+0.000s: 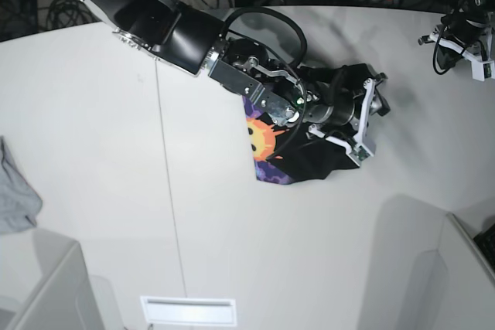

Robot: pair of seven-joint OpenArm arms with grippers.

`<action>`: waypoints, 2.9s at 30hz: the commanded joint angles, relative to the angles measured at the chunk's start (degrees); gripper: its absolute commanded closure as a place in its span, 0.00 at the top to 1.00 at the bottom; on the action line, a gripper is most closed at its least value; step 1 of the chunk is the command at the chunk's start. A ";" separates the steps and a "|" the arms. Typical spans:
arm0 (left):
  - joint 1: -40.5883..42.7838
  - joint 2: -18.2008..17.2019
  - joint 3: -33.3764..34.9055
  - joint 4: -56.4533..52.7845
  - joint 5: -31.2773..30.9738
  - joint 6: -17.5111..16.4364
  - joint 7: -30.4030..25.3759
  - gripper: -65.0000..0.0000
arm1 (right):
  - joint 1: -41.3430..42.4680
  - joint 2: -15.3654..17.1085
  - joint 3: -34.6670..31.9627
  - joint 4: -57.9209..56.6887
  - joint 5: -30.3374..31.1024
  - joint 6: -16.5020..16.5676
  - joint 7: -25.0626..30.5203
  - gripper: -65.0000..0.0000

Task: Fold the T-shirt properly
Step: 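Lay the folded end down, open the right gripper and withdraw it, then grasp the folded shirt's edge with the left gripper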

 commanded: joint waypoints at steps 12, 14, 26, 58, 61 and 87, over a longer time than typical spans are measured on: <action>0.45 -0.60 -0.21 0.83 -0.78 -0.29 -1.01 0.00 | 2.01 6.98 4.31 15.50 7.06 0.44 0.88 0.39; 0.45 -0.52 -0.21 0.91 -0.78 -0.29 -0.92 0.00 | -0.28 8.21 7.65 16.90 6.97 0.44 0.88 0.25; -1.22 1.94 7.18 4.61 -6.67 -0.29 -0.92 0.00 | -16.54 20.08 30.86 25.52 6.97 0.53 0.88 0.00; -30.68 6.08 20.71 -27.48 -9.74 0.06 8.22 0.89 | -29.02 29.13 40.62 28.68 7.06 0.62 1.14 0.00; -30.76 5.72 25.20 -28.71 -9.74 2.17 4.88 0.81 | -30.43 29.13 43.52 28.68 7.06 0.62 1.14 0.00; -45.27 -13.18 65.29 -32.84 -9.74 6.48 2.95 0.00 | -46.17 24.82 79.30 24.11 7.15 0.71 0.97 0.00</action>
